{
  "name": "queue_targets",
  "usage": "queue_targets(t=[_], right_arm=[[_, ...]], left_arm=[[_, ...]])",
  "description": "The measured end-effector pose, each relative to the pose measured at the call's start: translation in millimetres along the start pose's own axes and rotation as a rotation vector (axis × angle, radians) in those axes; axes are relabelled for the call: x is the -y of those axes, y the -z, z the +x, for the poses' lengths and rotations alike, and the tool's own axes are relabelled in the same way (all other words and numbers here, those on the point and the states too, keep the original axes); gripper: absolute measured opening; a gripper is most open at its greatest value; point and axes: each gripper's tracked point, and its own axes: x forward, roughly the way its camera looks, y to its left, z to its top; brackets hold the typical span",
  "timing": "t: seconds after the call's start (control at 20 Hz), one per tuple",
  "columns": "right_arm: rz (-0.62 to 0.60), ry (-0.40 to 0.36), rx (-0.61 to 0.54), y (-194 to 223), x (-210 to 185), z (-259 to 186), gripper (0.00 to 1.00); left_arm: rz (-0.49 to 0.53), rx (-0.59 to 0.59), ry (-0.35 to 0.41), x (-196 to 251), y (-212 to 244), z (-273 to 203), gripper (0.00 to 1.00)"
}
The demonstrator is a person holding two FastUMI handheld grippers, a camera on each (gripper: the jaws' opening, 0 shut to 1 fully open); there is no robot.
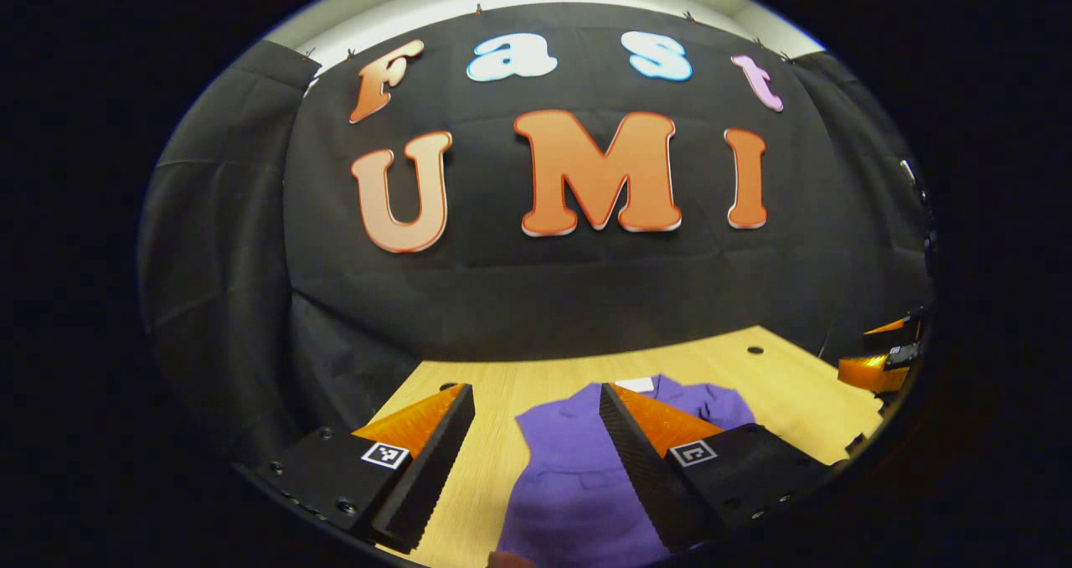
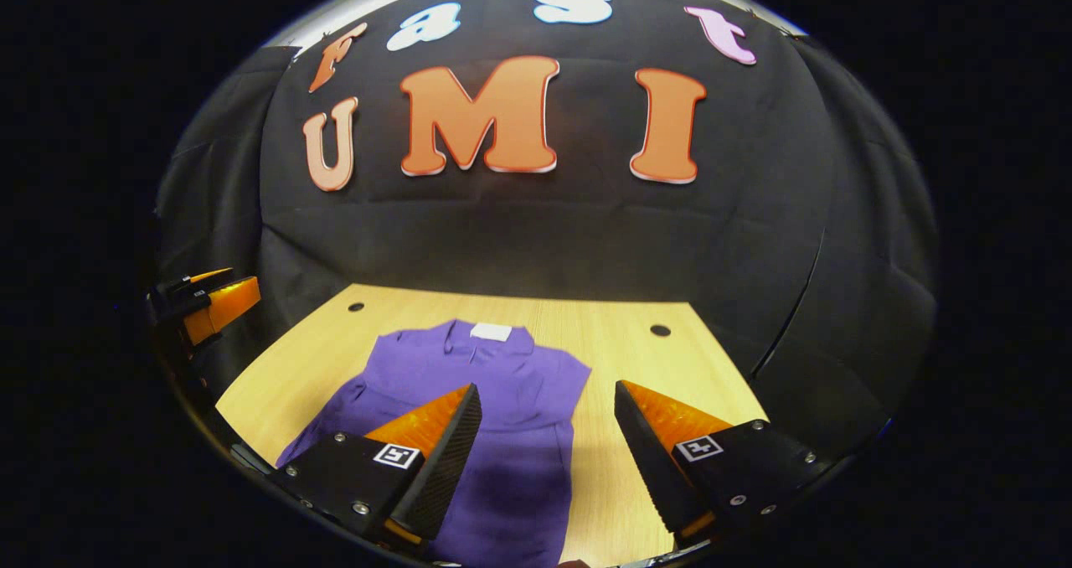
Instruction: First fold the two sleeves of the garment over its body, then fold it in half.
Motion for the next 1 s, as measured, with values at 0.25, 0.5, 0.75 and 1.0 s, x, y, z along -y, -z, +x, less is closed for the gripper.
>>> queue_targets(t=[0.25,0.5,0.75,1.0], right_arm=[[0.048,-0.020,-0.196,68.4,-3.8,6.1,0.95],[0.076,-0.035,-0.349,127.7,-3.0,-4.8,0.95],[0.103,-0.046,-0.518,185.9,-5.8,-16.5,0.96],[0.138,-0.055,-0.633,229.3,-8.8,-29.1,0.96]], left_arm=[[-0.001,-0.198,0.053,-3.2,69.1,-0.4,0.96],[-0.014,-0.462,0.120,2.3,148.1,-12.1,0.98],[-0.082,-0.714,0.111,-3.9,228.9,-27.4,0.98],[-0.069,-0.874,0.109,-4.4,275.5,-41.0,0.98]])
